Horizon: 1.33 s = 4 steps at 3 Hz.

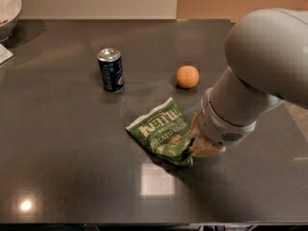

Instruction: Pick green jalapeno chip bag

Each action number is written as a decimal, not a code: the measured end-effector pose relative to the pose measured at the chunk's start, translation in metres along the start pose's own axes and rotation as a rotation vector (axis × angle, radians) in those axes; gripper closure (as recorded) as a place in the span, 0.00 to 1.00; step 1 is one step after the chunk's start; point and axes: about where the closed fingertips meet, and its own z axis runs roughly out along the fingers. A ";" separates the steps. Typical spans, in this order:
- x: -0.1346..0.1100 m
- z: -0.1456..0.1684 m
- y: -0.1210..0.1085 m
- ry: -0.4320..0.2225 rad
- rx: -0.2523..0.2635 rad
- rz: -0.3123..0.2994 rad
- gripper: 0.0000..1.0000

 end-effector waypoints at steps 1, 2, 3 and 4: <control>-0.007 -0.029 -0.009 -0.026 0.054 -0.009 1.00; -0.018 -0.070 -0.022 -0.083 0.114 -0.050 1.00; -0.025 -0.109 -0.033 -0.140 0.154 -0.090 1.00; -0.028 -0.145 -0.044 -0.177 0.186 -0.122 1.00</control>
Offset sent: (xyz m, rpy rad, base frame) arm 0.0193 0.0012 0.1266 0.1507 -0.1967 0.0836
